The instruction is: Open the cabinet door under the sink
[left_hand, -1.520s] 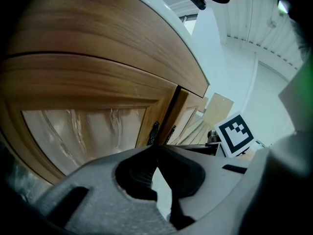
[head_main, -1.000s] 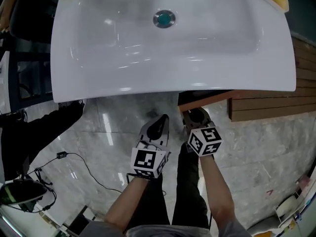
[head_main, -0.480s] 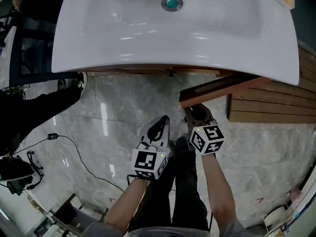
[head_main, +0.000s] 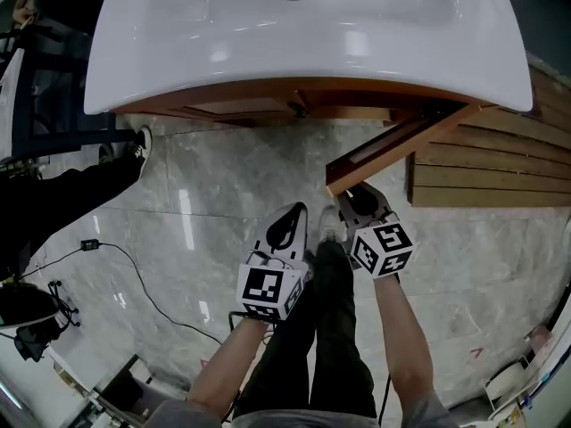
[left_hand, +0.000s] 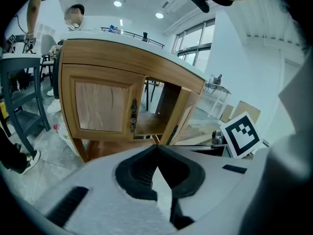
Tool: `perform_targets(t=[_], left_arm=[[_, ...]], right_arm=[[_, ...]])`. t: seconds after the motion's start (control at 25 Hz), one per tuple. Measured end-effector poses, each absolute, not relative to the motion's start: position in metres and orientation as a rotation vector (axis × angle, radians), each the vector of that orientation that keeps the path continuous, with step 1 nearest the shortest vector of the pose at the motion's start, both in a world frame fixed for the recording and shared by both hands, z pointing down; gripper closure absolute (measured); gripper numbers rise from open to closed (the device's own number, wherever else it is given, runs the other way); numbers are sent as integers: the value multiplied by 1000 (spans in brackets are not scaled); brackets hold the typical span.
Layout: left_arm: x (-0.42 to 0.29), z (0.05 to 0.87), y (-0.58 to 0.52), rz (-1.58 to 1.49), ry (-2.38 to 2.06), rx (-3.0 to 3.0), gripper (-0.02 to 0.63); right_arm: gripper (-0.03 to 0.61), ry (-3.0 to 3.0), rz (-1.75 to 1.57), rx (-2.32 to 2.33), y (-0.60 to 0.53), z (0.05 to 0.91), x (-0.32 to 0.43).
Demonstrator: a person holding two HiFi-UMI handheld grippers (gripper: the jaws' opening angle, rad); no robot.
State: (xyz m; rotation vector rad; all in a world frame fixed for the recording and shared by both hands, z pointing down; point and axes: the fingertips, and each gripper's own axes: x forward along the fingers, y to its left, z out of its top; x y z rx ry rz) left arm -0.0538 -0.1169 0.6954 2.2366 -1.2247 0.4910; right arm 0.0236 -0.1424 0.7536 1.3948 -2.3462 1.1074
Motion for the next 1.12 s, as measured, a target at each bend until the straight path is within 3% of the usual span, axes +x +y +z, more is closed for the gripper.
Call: perform_targets(t=[1.12], left_arm=[[37,696,-37,482,-966,2413,606]], right_arm=[[537,-2201,1069,1733,-25,756,146]])
